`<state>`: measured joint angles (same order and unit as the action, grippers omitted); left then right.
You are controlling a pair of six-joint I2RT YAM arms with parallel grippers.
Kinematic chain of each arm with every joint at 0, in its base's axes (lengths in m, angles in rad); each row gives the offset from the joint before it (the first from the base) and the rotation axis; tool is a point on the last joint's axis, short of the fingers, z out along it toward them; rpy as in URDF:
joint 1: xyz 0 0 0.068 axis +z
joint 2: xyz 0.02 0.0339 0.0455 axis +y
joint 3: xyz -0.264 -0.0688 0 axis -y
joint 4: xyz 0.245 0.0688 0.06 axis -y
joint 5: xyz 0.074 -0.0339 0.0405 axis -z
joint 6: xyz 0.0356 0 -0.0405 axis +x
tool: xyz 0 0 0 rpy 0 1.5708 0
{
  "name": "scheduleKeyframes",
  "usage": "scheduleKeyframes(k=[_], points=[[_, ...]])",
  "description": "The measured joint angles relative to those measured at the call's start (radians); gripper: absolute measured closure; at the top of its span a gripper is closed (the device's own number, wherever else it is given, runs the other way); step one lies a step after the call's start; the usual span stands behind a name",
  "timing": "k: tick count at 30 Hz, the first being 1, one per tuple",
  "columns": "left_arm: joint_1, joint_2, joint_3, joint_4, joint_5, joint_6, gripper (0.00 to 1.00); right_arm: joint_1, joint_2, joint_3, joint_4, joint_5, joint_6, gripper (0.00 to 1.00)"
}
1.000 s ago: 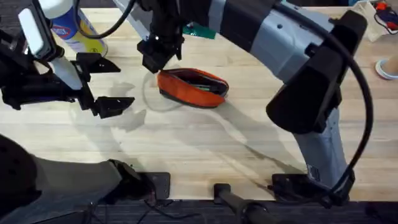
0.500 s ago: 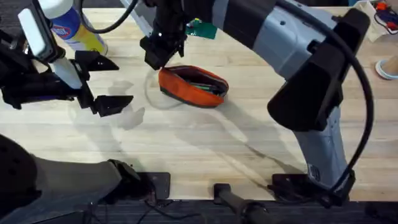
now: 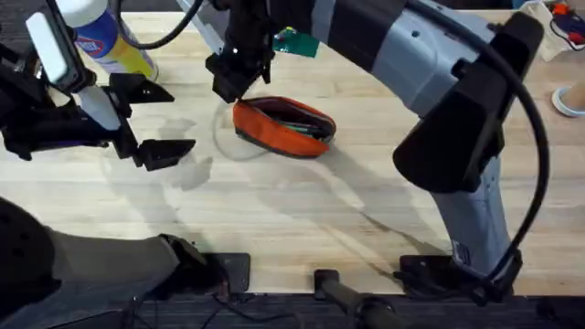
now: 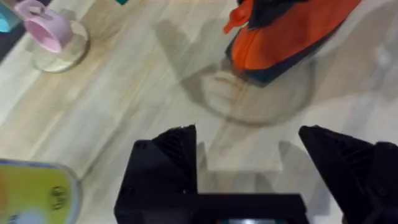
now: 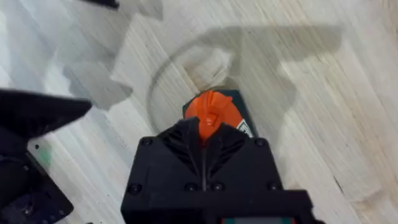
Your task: Unzip the bag, pick up the pens from the table one at a time and place them inside, then zip the bag closed.
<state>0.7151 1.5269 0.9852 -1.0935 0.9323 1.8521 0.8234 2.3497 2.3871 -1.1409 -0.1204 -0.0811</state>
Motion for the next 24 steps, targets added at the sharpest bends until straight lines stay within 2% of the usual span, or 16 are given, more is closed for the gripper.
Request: scheduleKeyframes(k=[5,15,21,24], points=[[0.0,0.0,0.0,-0.096,0.018,0.0,0.007,0.0,0.0,0.0,0.0,0.0,0.0,0.97],[0.0,0.0,0.0,-0.111,0.029,0.0,0.007,0.0,0.0,0.0,0.0,0.0,0.003,0.97],[-0.001,0.0,0.0,-0.111,0.064,0.0,0.008,0.0,0.0,0.0,0.0,0.0,0.003,0.97],[-0.016,0.005,0.0,-0.111,0.082,0.0,0.007,0.0,0.0,0.0,0.0,0.0,0.003,0.97]])
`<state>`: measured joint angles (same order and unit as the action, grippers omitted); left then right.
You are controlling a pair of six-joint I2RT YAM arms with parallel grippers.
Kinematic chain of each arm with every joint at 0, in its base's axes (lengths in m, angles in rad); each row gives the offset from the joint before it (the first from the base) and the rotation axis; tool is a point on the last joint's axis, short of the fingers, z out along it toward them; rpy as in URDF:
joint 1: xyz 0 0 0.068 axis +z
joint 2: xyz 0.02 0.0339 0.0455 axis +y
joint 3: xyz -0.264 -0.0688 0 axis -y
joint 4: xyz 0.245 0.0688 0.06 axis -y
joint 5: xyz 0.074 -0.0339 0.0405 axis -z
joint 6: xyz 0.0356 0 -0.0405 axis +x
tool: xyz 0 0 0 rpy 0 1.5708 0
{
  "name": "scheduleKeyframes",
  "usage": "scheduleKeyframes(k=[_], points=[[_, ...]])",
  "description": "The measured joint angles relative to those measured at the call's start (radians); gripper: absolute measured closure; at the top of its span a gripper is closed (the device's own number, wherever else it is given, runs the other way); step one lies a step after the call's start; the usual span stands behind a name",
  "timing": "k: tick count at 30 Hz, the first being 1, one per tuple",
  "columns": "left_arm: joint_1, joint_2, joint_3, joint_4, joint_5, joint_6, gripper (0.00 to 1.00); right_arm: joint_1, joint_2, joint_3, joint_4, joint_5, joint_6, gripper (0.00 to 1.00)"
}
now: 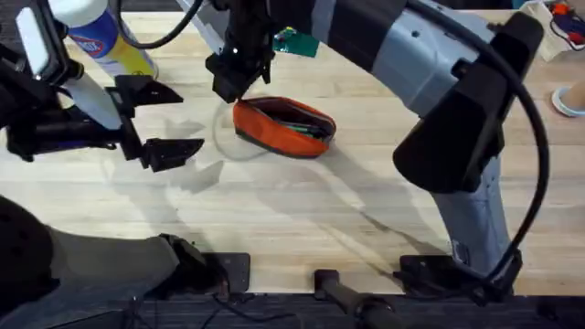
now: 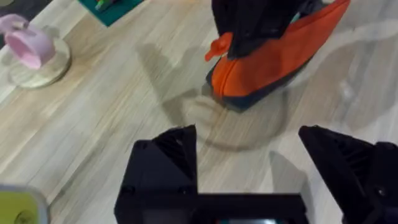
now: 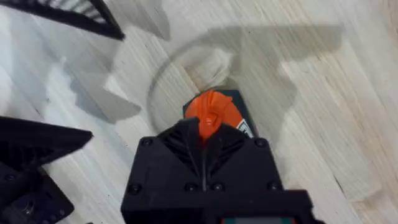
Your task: Unzip the bag, pick up the pens from the table one at a time and place them inside, then zip the bag closed.
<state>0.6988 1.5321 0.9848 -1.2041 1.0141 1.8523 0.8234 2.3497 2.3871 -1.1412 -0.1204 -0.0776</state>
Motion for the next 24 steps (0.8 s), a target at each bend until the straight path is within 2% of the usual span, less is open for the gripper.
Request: scheduleKeyframes(k=[8,13,21,24], points=[[-0.116,0.147,0.0,0.067,0.07,0.0,0.008,0.0,0.0,0.0,0.0,-0.001,0.004,0.97],[-0.194,0.221,0.0,0.133,0.124,0.0,0.007,-0.002,0.0,0.0,-0.003,-0.041,0.007,0.97],[-0.309,0.247,0.0,0.207,0.155,-0.002,0.008,-0.004,0.0,0.0,-0.007,-0.068,0.008,0.97],[-0.336,0.247,0.0,0.243,0.153,-0.034,0.008,-0.004,0.0,0.0,-0.007,-0.068,0.008,0.97]])
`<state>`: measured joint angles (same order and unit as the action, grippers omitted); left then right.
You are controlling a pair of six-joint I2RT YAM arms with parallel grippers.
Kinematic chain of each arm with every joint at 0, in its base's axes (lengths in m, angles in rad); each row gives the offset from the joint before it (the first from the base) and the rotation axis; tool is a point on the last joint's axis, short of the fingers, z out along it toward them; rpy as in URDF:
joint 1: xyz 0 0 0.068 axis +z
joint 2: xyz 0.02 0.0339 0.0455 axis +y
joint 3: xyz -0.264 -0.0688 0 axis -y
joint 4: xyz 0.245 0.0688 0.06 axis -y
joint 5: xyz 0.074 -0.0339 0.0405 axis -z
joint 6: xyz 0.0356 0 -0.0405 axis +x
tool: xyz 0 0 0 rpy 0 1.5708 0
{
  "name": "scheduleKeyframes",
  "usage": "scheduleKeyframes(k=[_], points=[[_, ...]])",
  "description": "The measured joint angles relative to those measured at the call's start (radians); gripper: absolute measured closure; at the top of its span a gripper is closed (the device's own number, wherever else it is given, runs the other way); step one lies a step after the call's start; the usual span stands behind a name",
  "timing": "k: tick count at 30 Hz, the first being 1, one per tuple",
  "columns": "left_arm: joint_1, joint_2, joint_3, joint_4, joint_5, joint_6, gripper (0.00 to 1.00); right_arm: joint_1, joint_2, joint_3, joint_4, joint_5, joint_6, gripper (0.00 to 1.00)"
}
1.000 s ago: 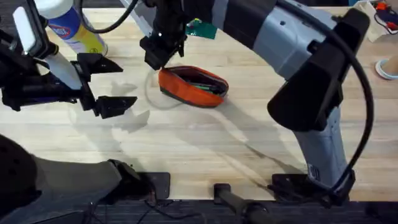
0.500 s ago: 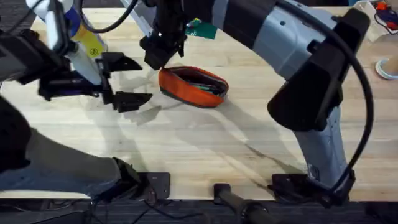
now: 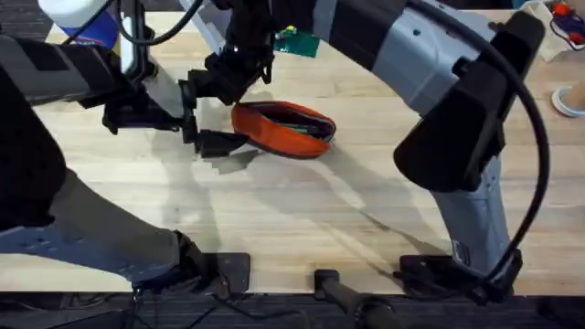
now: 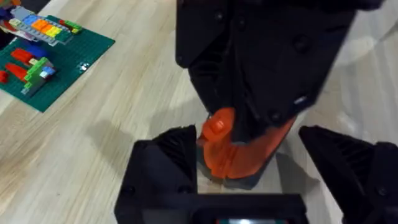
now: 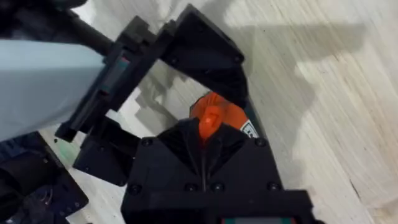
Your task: Unzip the bag, pick up the pens from the table one at a time and place them inside, then zip the bag closed.
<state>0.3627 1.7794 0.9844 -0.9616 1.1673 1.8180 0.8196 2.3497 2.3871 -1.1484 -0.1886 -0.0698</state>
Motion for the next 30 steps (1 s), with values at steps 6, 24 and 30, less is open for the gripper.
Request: scheduleKeyframes(k=[6,24,30], points=[[-0.013,0.0,0.0,0.035,-0.008,-0.086,0.062,0.0,0.0,0.0,0.0,0.0,0.0,0.97],[-0.013,0.0,0.0,0.038,-0.015,-0.124,0.955,0.001,0.0,0.0,-0.014,-0.015,0.003,0.97],[-0.015,0.0,0.0,0.038,-0.018,-0.124,0.956,0.001,-0.005,0.0,-0.039,-0.002,-0.04,0.97]])
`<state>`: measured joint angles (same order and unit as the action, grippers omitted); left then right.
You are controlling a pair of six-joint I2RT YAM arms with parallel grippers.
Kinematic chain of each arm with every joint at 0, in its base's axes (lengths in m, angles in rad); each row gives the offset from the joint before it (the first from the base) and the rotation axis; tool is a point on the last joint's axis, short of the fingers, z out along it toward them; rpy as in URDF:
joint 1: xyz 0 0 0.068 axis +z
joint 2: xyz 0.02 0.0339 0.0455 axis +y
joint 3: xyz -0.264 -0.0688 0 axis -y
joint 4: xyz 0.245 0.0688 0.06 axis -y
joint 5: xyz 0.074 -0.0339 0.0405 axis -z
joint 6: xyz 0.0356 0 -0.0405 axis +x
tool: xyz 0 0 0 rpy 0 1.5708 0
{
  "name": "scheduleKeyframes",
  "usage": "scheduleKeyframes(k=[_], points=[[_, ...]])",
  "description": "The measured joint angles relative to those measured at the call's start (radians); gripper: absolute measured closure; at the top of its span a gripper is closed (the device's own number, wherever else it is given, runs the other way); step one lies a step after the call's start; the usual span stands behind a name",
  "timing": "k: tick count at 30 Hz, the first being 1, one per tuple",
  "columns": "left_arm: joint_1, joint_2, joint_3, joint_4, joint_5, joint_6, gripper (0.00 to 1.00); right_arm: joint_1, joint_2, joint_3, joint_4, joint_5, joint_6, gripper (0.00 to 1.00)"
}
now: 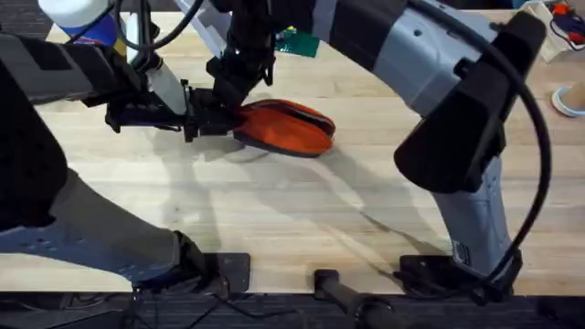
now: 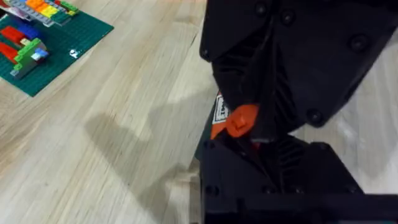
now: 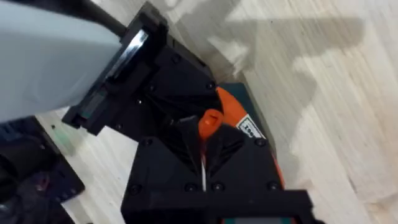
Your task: Unzip the bag, pick up the pens from the table one at a time and place them inside, then zip the bag closed.
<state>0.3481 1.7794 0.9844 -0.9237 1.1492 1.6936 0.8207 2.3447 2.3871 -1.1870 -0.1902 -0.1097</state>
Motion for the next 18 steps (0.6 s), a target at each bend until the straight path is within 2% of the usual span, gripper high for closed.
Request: scheduleKeyframes(k=[18], points=[[-0.01,0.0,0.0,-0.006,0.098,0.0,0.957,-0.026,-0.065,0.0,-0.071,0.012,-0.131,0.97]])
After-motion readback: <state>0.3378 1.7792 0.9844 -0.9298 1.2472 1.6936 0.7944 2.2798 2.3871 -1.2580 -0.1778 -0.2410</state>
